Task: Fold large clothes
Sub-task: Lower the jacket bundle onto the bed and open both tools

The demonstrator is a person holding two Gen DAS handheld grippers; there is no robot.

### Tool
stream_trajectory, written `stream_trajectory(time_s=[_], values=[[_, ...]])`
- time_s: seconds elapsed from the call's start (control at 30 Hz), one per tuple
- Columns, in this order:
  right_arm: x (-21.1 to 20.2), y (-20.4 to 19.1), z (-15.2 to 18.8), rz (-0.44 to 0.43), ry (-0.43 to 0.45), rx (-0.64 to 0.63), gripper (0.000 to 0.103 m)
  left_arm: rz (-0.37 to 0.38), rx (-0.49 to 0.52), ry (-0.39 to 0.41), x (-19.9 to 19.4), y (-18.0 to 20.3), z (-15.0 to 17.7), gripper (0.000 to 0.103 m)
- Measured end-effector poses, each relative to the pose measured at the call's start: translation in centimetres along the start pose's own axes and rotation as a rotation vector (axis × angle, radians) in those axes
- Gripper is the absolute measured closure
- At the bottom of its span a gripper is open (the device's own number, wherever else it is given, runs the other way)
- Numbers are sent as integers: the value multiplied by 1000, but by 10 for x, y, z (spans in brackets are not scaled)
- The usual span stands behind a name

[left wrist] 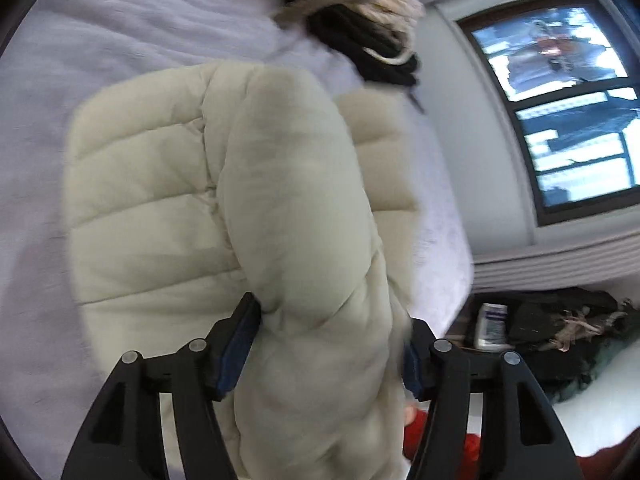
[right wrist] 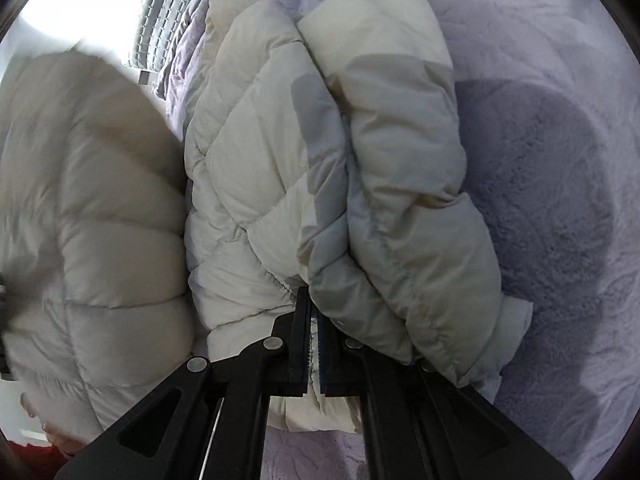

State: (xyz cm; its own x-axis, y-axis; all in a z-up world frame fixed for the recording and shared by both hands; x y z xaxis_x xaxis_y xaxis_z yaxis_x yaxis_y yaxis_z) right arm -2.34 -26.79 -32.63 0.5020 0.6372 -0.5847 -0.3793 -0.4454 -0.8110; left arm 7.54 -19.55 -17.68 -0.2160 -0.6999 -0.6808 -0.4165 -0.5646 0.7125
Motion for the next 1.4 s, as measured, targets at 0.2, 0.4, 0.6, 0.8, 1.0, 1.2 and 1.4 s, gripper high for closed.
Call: stream_trajectory(time_s=[0.2, 0.4, 0.6, 0.8, 1.0, 1.2, 1.4], values=[[-15, 7, -3, -96, -12, 85, 97, 75, 32, -45, 36, 14, 11, 40], [-104, 30, -21, -130, 151, 162, 54, 75, 32, -68, 46, 6, 20, 40], [-128, 2, -56, -245, 177, 60, 75, 66, 81, -95, 55, 6, 30, 40], [-61, 17, -78, -123, 23, 3, 98, 88, 96, -126, 65, 1, 35, 40], [-18, 34, -84, -92, -79, 15, 98, 49, 124, -160, 89, -13, 40, 40], [-78, 1, -88, -53, -28, -52, 74, 14, 168, -153, 92, -11, 45, 40], [-134, -39, -88, -158, 27, -127, 30, -2, 177, -144, 91, -13, 48, 40]])
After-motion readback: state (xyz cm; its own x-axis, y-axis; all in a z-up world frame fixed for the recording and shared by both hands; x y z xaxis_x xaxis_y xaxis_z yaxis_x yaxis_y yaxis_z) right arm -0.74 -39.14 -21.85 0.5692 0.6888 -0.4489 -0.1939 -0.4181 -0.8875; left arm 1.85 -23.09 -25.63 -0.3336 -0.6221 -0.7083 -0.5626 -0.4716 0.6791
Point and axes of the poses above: each gripper's, at about its wrist camera, not at the fingertips, and x roughly the way its jaws point, y to its right, z to its underside, the point moved 8 cm from there along x, roughly the way its jaws point, and after that the axes turned 2 degrees about y, right-handed, at the moved point
